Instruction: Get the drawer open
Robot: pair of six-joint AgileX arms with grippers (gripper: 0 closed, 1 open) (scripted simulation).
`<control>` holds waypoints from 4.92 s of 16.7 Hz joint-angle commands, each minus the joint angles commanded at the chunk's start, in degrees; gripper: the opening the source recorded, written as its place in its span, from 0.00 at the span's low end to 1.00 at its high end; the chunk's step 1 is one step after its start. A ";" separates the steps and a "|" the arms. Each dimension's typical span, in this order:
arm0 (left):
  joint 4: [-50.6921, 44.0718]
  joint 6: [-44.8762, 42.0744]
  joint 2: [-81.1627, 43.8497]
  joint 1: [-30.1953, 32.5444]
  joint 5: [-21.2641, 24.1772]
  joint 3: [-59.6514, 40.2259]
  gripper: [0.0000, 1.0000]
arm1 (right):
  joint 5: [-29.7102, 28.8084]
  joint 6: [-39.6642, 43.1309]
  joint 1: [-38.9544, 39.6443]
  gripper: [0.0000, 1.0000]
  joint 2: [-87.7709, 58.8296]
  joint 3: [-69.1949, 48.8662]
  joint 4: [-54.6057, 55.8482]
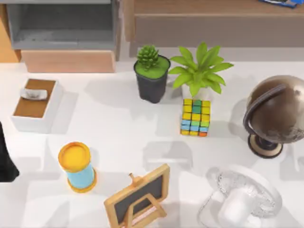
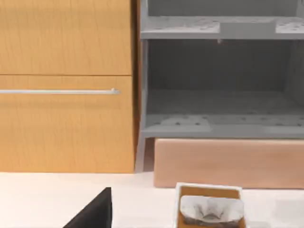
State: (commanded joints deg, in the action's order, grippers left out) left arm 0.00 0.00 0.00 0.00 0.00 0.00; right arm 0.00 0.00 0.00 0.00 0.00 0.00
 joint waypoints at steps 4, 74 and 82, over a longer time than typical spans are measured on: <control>1.09 -0.17 -1.98 0.72 -1.07 -1.92 1.00 | 0.00 0.00 0.00 1.00 0.00 0.00 0.00; 63.86 -90.74 -133.74 -22.54 25.23 -69.59 0.55 | 0.00 0.00 0.00 1.00 0.00 0.00 0.00; 63.86 -90.74 -133.74 -22.54 25.23 -69.59 0.00 | 0.00 0.00 0.00 1.00 0.00 0.00 0.00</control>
State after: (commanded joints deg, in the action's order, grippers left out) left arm 63.86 -90.74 -133.74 -22.54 25.23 -69.59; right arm 0.00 0.00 0.00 0.00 0.00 0.00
